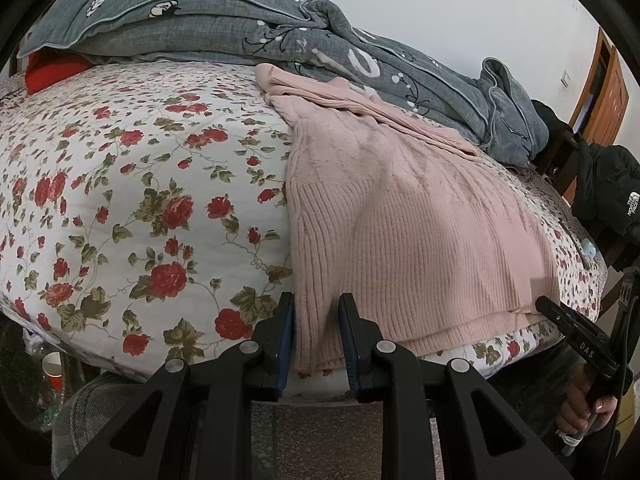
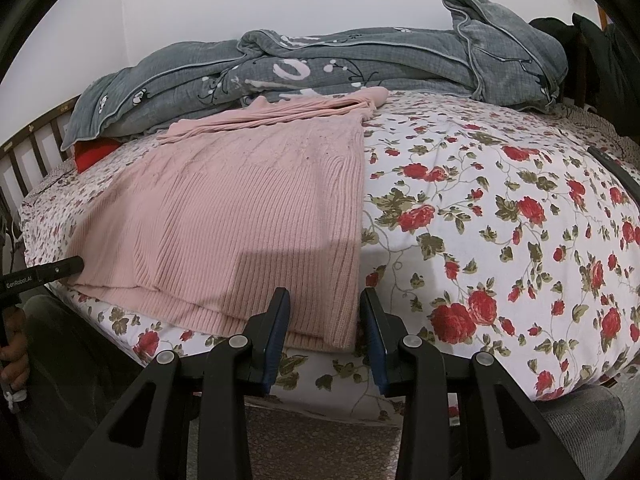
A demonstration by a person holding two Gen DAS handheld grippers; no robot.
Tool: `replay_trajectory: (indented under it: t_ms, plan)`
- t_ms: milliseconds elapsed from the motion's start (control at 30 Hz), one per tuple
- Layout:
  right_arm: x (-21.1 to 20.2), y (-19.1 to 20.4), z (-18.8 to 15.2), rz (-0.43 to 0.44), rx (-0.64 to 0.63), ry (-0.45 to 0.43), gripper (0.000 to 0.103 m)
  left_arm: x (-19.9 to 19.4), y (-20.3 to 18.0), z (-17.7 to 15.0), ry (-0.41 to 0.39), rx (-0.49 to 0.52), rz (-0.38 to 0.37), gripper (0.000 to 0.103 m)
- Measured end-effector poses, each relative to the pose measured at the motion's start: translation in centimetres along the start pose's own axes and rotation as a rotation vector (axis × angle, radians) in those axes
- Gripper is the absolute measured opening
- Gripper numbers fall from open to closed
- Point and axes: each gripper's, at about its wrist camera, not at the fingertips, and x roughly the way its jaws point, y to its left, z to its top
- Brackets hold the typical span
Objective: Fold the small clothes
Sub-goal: 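Position both open grippers at the hem edge of the pink sweater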
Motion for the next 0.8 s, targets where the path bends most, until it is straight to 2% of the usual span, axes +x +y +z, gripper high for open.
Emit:
replay_trajectory:
  t_ms: [200,367,567,600,633,700,800]
  plan:
    - [0.01,-0.01,0.05,0.001,0.002,0.000,0.036,-0.08,-0.14,-0.07,0.000,-0.001,-0.029,0.030]
    - [-0.06,-0.02,0.06,0.003,0.006,0.000,0.036,-0.09,-0.43,-0.10,0.000,0.009,-0.023,0.031]
    - [-0.08,0.06,0.03,-0.003,0.001,-0.003,0.029,-0.09,-0.60,-0.10,0.001,0.013,-0.025,0.030]
    - [-0.09,0.08,0.05,-0.003,0.002,-0.004,0.026,-0.11,-0.42,-0.08,-0.001,0.013,-0.024,0.030]
    - [-0.12,0.04,0.06,0.000,0.004,-0.004,0.023,-0.11,-0.39,-0.07,-0.002,0.013,-0.023,0.029]
    - [-0.14,-0.03,0.07,0.005,0.008,-0.004,0.017,-0.09,-0.32,-0.09,0.001,0.010,-0.032,0.020]
    - [-0.13,0.07,0.06,0.010,0.007,-0.003,0.014,-0.30,0.07,-0.05,-0.007,-0.005,-0.055,0.011]
